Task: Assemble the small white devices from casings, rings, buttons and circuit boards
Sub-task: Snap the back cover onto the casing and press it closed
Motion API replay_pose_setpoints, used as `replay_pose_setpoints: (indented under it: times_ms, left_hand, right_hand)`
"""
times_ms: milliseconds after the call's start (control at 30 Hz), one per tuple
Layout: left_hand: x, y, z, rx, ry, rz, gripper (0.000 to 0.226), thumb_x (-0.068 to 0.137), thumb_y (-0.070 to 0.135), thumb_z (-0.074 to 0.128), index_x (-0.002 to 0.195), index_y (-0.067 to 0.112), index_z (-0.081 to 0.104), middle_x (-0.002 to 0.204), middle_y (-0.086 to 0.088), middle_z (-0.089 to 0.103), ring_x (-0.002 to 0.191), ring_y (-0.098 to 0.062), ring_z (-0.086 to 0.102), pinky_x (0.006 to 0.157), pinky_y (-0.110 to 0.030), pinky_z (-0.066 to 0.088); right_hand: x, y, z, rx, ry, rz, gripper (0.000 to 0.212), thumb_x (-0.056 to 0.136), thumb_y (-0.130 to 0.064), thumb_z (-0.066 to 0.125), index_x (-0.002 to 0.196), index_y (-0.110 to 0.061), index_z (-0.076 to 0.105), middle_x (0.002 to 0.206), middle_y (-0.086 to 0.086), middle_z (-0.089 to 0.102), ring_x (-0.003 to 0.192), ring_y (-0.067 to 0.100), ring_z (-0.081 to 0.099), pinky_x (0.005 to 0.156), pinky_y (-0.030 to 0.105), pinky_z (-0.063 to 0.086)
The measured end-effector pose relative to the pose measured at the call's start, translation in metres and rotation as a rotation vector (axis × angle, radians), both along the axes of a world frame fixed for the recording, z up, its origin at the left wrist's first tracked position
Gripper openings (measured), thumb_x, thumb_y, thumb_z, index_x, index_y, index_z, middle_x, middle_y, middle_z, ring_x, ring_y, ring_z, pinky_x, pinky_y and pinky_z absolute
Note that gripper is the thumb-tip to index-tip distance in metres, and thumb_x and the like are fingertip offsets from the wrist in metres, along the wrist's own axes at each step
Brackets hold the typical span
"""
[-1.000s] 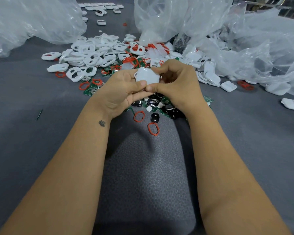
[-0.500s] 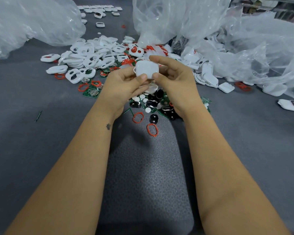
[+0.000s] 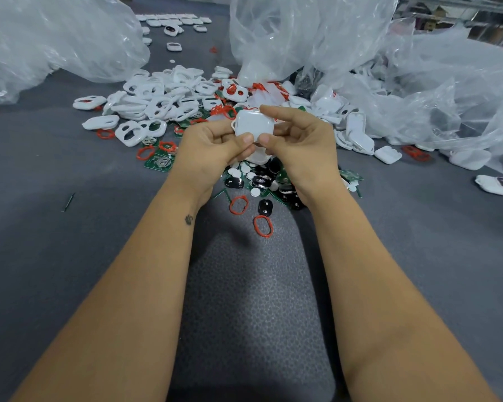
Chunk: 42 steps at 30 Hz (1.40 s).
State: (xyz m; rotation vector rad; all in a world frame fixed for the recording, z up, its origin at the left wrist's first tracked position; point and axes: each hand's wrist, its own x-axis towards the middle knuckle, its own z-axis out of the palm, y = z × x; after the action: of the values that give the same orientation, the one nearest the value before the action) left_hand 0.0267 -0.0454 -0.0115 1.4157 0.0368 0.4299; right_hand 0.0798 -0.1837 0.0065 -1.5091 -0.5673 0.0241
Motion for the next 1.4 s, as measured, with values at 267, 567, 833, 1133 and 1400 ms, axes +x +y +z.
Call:
replay_pose_setpoints:
  times_ms: [267, 567, 833, 1133, 1400]
  left_hand:
    - [-0.002, -0.006, 0.002, -0.047, 0.011, 0.001, 0.03, 0.094, -0.003, 0.055, 0.123, 0.002, 0.06, 0.086, 0.0, 0.072, 0.071, -0.004, 0.067, 0.071, -0.014, 0.052]
    - [-0.006, -0.006, 0.004, 0.139, -0.084, 0.011, 0.035, 0.093, -0.005, 0.055, 0.128, -0.001, 0.059, 0.081, 0.006, 0.069, 0.075, -0.003, 0.063, 0.074, -0.016, 0.05]
    - [-0.008, -0.009, 0.006, 0.173, -0.101, -0.02, 0.047, 0.091, -0.009, 0.057, 0.136, 0.006, 0.052, 0.092, -0.004, 0.065, 0.075, -0.003, 0.064, 0.075, -0.016, 0.051]
    - [-0.004, -0.013, 0.007, 0.07, -0.005, 0.05, 0.021, 0.097, 0.015, 0.058, 0.114, 0.012, 0.069, 0.095, 0.001, 0.07, 0.083, -0.008, 0.066, 0.068, -0.021, 0.054]
    - [-0.002, -0.014, 0.006, -0.17, 0.013, 0.014, 0.019, 0.096, 0.009, 0.057, 0.112, 0.013, 0.067, 0.111, -0.012, 0.066, 0.102, -0.019, 0.068, 0.083, -0.023, 0.054]
  right_hand:
    - [0.003, 0.002, -0.001, -0.023, 0.036, -0.011, 0.031, 0.083, 0.01, 0.066, 0.105, -0.011, 0.065, 0.077, 0.001, 0.07, 0.069, 0.016, 0.065, 0.067, 0.025, 0.055]
    - [0.001, 0.0, -0.001, 0.047, 0.041, 0.068, 0.019, 0.092, -0.006, 0.063, 0.108, -0.015, 0.067, 0.099, 0.009, 0.068, 0.086, 0.02, 0.061, 0.08, 0.035, 0.054]
    - [0.002, -0.001, 0.001, 0.14, 0.089, 0.03, 0.014, 0.092, 0.001, 0.059, 0.103, -0.002, 0.068, 0.096, 0.016, 0.066, 0.084, 0.024, 0.06, 0.067, 0.025, 0.051]
    - [-0.001, 0.004, -0.001, 0.118, 0.121, 0.026, 0.012, 0.092, -0.001, 0.061, 0.098, -0.004, 0.07, 0.097, 0.016, 0.068, 0.084, 0.025, 0.061, 0.068, 0.032, 0.053]
    - [-0.003, 0.008, 0.006, 0.309, 0.528, 0.142, 0.016, 0.089, 0.007, 0.053, 0.094, -0.002, 0.066, 0.08, 0.009, 0.066, 0.063, 0.012, 0.063, 0.064, 0.019, 0.054]
